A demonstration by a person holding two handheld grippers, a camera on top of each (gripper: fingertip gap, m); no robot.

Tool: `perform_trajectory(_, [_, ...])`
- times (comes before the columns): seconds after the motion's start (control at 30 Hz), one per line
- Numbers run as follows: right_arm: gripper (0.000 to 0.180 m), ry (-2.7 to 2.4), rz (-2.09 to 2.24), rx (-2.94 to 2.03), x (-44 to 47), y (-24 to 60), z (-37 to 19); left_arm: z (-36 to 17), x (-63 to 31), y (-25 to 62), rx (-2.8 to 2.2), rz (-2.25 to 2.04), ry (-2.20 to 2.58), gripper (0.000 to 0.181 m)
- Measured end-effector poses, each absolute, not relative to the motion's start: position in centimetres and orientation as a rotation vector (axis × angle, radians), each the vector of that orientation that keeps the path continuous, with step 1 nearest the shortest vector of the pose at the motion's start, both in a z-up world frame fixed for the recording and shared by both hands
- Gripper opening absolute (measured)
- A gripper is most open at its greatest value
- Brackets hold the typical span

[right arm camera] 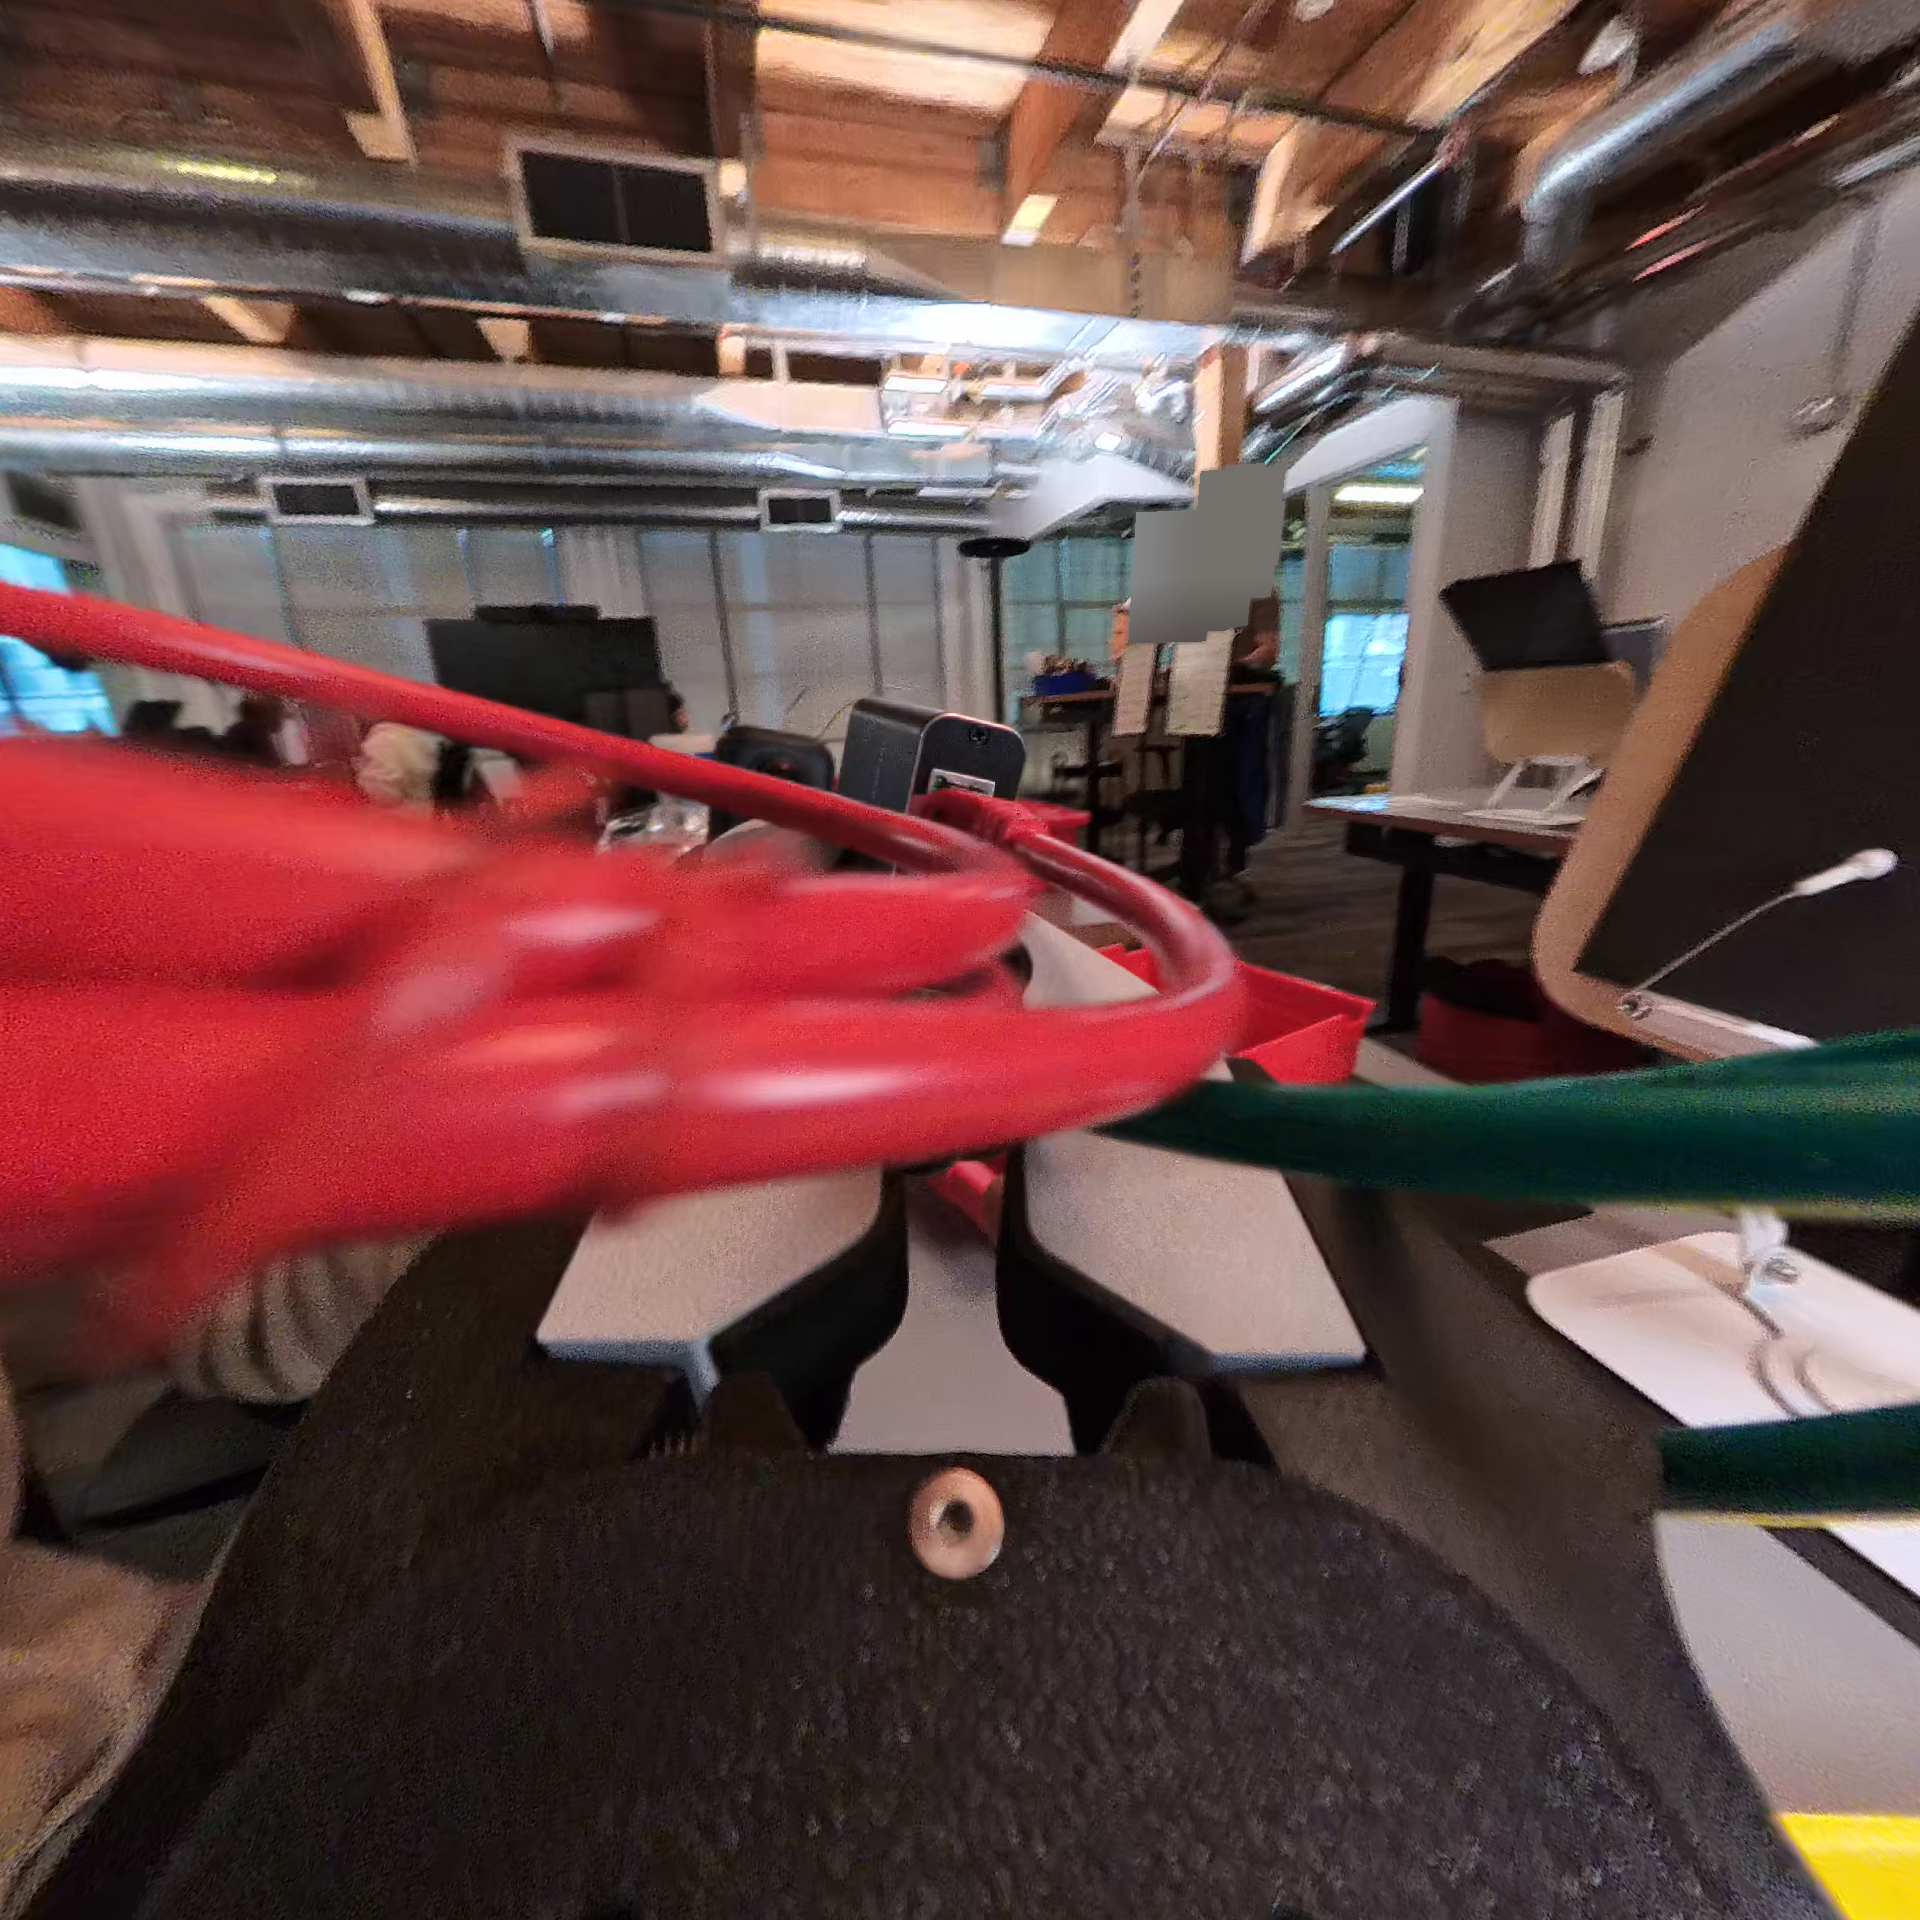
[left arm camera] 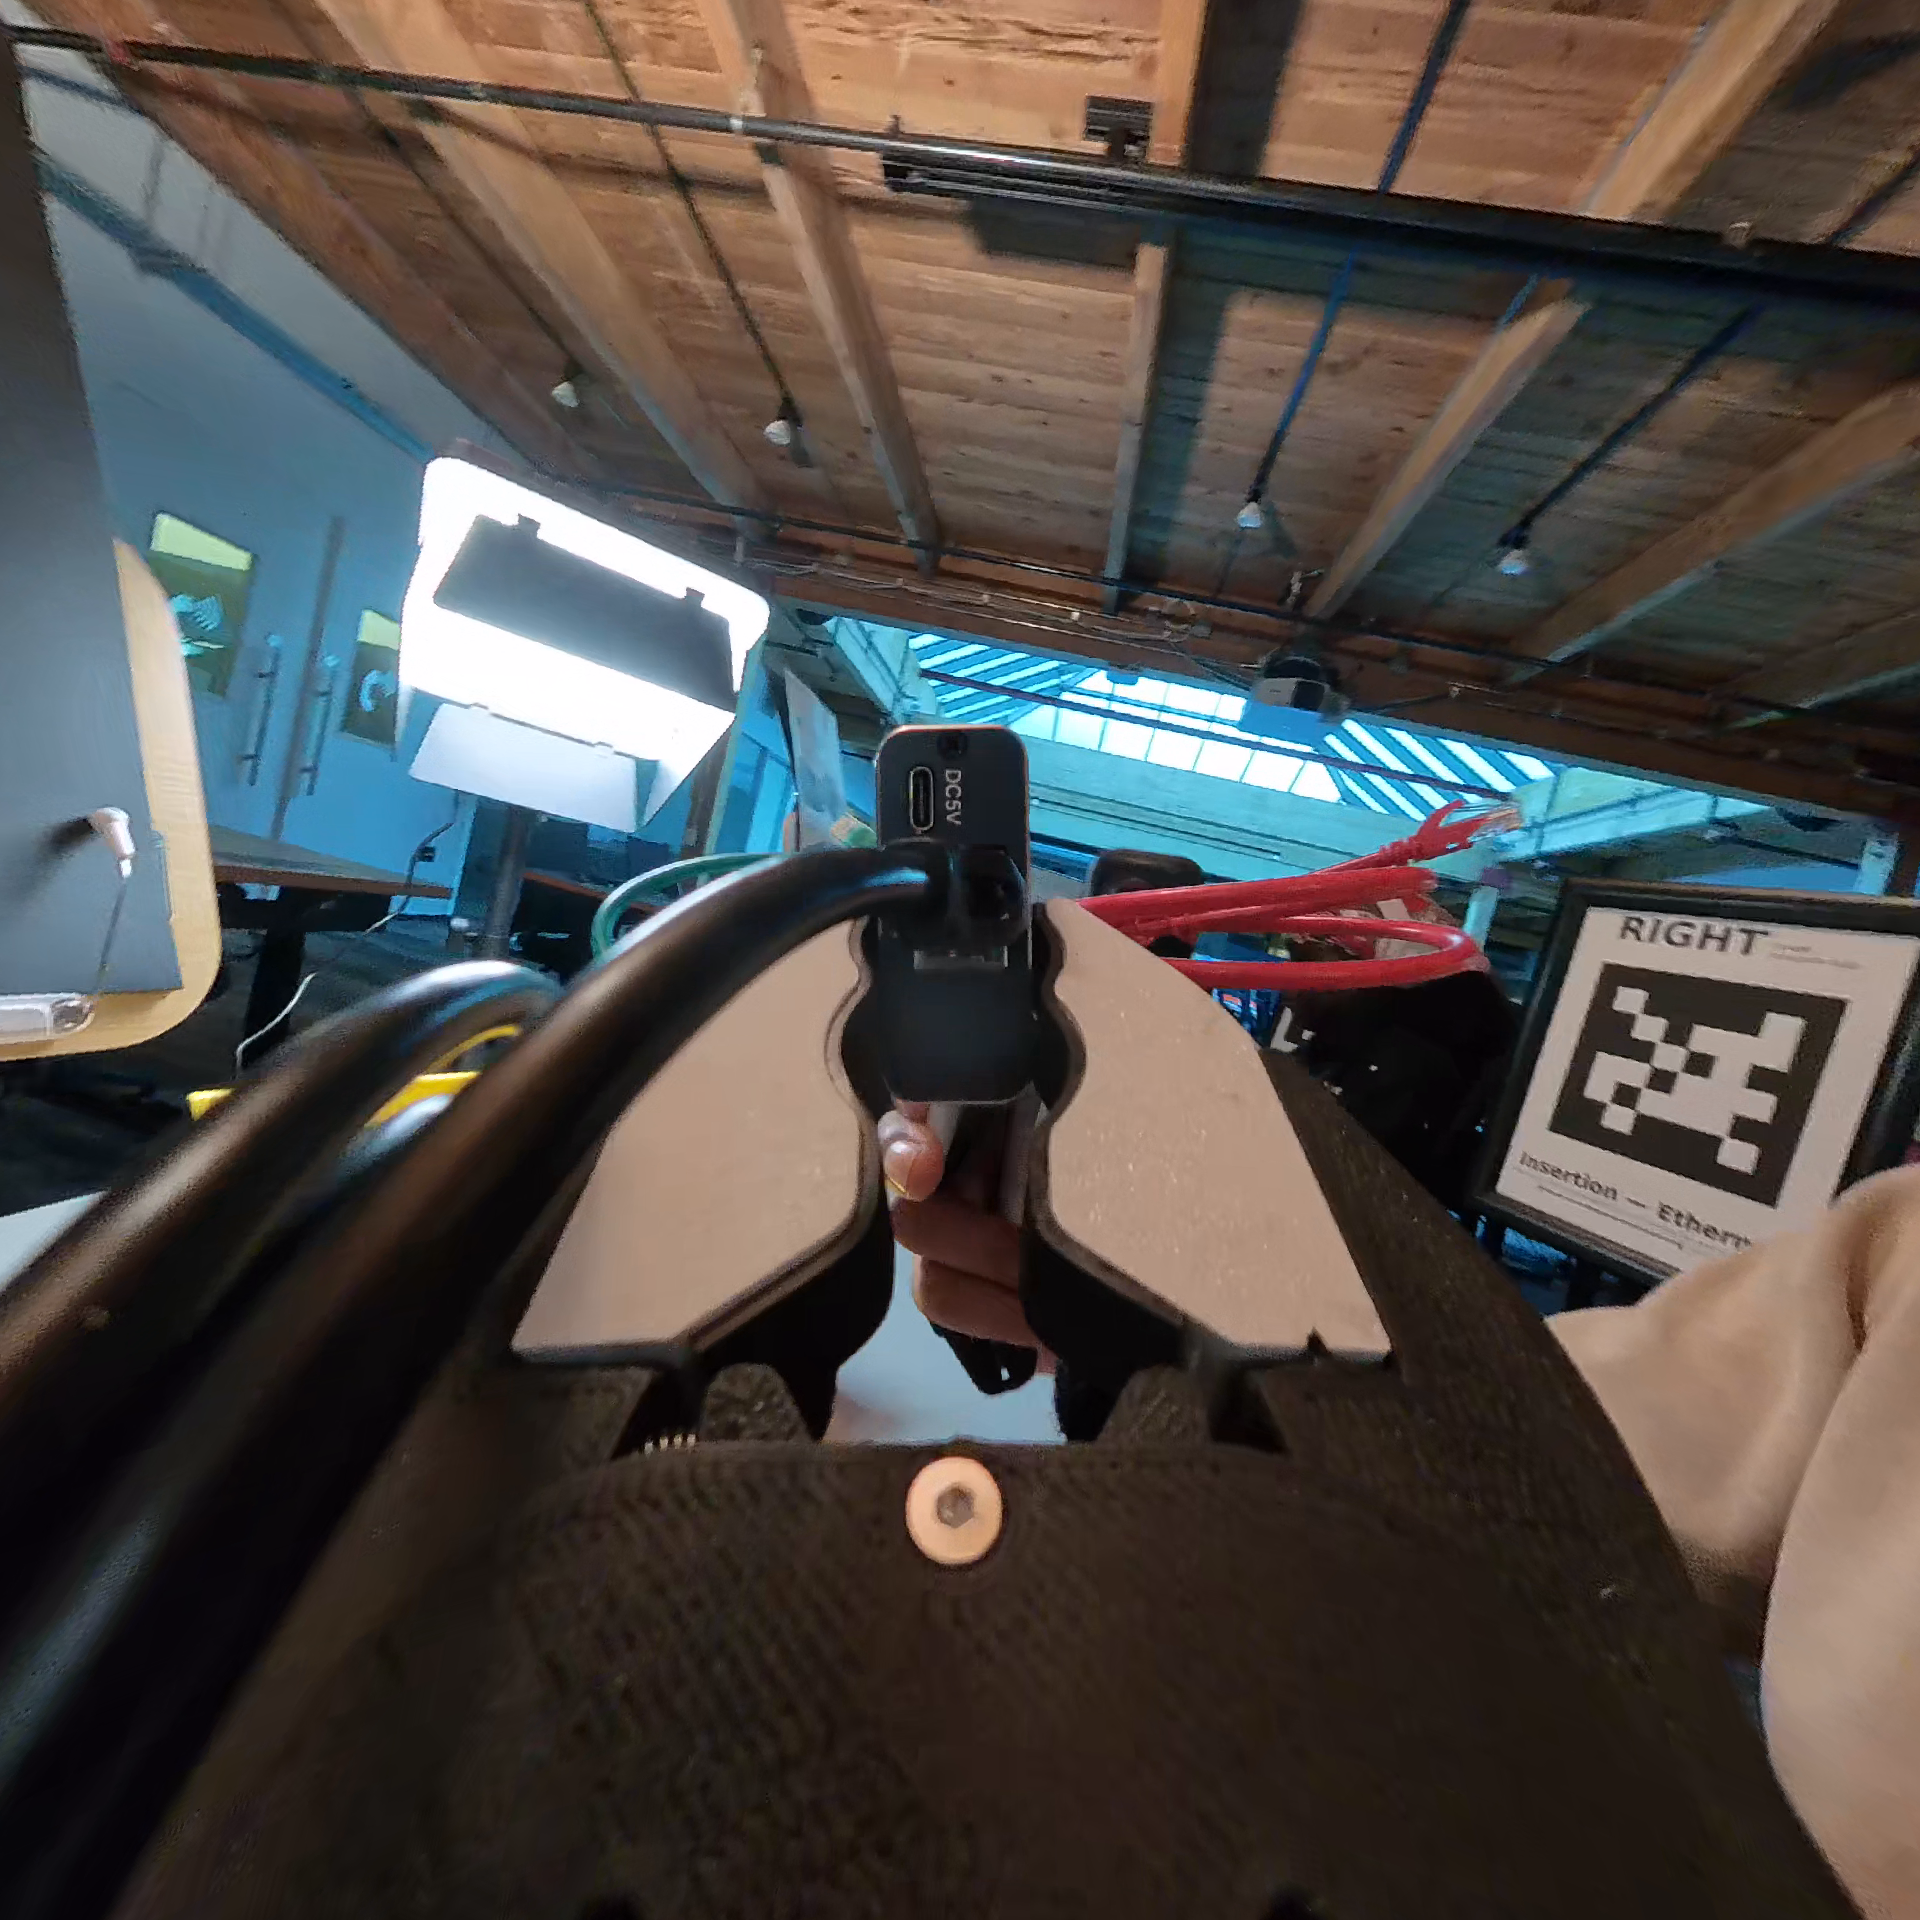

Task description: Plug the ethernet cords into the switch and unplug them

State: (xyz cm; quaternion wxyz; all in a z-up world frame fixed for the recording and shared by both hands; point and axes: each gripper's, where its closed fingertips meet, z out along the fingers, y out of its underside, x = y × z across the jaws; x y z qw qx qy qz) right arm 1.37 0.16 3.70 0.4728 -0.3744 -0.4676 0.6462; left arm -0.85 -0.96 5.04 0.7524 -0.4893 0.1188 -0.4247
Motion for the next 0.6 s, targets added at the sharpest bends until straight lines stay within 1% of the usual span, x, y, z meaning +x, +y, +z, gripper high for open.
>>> perform_trajectory(0.13, [0.014,-1.179,1.614,-0.899,1.8,0.1,3.7,4.8,-0.4,-1.1,-1.060,-0.918,0.269,0.023])
perform_trajectory(0.3, [0.014,-1.240,1.591,-0.869,2.1,-0.5,3.8,4.9,0.1,-1.4,-1.079,-0.848,0.336,0.029])
perform_trajectory(0.33, [0.013,-1.247,1.594,-0.868,2.2,-0.6,3.8,4.9,0.2,-1.4,-1.089,-0.822,0.353,0.026])
perform_trajectory(0.47, [0.015,-1.254,1.604,-0.862,2.3,-0.5,3.8,4.7,0.5,-1.4,-1.113,-0.807,0.375,0.027])
perform_trajectory(0.5, [0.012,-1.261,1.608,-0.867,2.3,-0.5,3.7,4.6,0.6,-1.4,-1.114,-0.808,0.376,0.027])
perform_trajectory(0.53, [0.015,-1.265,1.607,-0.868,2.4,-0.5,3.6,4.6,0.6,-1.4,-1.118,-0.809,0.376,0.027])
perform_trajectory(0.6, [0.012,-1.274,1.598,-0.863,2.5,-0.4,3.5,4.5,0.7,-1.4,-1.120,-0.812,0.379,0.027])
